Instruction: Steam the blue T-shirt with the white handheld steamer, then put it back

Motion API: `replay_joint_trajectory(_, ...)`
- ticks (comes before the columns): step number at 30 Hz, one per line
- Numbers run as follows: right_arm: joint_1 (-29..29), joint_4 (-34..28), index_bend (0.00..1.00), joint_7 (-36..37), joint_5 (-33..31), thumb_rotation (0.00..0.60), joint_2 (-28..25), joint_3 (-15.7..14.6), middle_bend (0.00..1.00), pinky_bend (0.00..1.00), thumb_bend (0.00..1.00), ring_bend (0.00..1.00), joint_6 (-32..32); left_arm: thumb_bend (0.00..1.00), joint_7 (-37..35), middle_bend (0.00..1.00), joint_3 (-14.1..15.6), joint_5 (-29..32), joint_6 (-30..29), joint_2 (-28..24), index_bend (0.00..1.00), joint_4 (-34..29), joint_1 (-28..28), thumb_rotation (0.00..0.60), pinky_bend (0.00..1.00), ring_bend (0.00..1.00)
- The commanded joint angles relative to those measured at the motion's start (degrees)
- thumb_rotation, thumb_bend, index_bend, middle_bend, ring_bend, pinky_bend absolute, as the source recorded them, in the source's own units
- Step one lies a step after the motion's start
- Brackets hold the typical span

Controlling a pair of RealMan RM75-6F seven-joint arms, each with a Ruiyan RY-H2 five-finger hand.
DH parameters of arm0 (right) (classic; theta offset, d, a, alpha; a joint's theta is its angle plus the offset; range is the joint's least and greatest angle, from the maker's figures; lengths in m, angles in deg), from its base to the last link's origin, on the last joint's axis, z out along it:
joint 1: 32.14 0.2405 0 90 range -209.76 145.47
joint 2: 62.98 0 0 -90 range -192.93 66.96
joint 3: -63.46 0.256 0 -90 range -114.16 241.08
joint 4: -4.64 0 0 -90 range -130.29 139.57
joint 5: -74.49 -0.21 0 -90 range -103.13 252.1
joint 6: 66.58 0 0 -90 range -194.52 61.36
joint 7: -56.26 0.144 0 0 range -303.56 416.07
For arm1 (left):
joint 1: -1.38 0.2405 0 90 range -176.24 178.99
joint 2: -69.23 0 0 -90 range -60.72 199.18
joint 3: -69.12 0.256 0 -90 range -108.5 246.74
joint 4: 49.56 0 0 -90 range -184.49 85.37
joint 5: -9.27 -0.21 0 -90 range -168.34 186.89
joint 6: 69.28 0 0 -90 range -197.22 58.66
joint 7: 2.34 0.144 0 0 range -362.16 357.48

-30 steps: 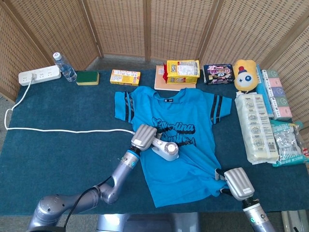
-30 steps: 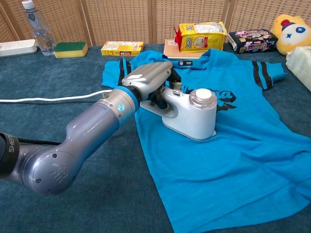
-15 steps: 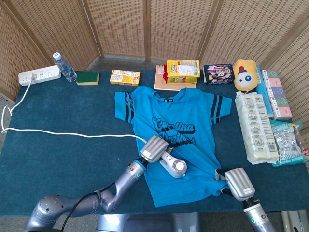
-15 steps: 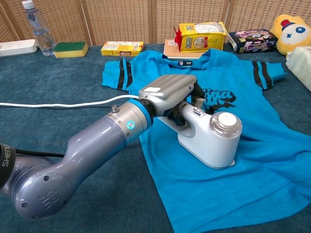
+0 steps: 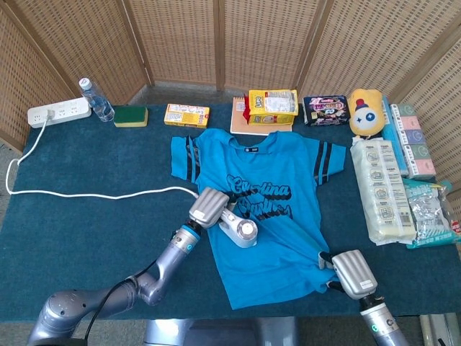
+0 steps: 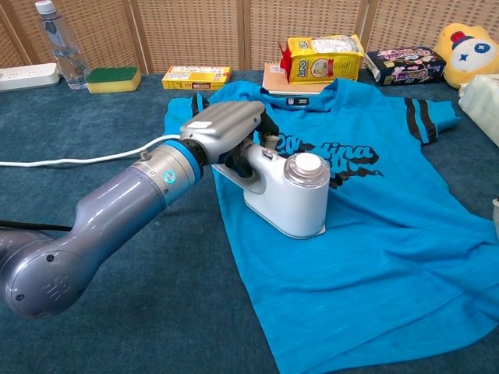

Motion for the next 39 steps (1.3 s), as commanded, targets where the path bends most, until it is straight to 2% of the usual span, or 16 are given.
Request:
replay_joint_trajectory(1, 0.0, 0.0, 0.76, -0.1, 0.0, 0.600, 0.0, 0.0, 0.72, 0.87, 0.55, 0.75, 0.0, 0.36, -0.5, 0.76, 0.4, -0.3, 0.0, -0.5, 0.68, -1.3, 0.3, 0.600, 0.74, 0.68)
replay_joint_trajectory(11, -0.5, 0.0, 0.76, 0.1, 0.0, 0.600, -0.3, -0.1, 0.72, 0.87, 0.55, 0.75, -0.7, 0.35, -0.7, 0.76, 4.0, -4.3, -0.4, -1.3, 0.68, -8.8, 0.9, 0.600, 0.74, 0.68)
replay_joint_trajectory(20, -0.4, 0.1, 0.76, 0.3, 0.1, 0.600, -0.2, -0.1, 0.72, 0.87, 0.55, 0.75, -0.6, 0.35, -0.2, 0.76, 6.2, -6.9, -1.1, -2.5, 0.68, -12.7, 1.6, 0.600, 0.74, 0.68)
replay_joint_trajectory(29, -0.4, 0.0, 0.76, 0.1, 0.1, 0.600, -0.1, -0.1, 0.72, 0.87, 0.55, 0.75, -0.5, 0.35, -0.3, 0.76, 6.6, -7.3, -1.1, -2.7, 0.68, -9.5, 2.4, 0.600, 0.74, 0.68)
replay_joint_trajectory(39, -0.2, -0.3, 0.76, -0.5, 0.1, 0.600, 0.1, 0.0, 0.72, 0.87, 0.55, 0.75, 0.0, 0.35, -1.8, 0.76, 4.5, -6.3, -2.0, -3.8, 0.68, -4.0, 3.0, 0.600, 0.74, 0.68)
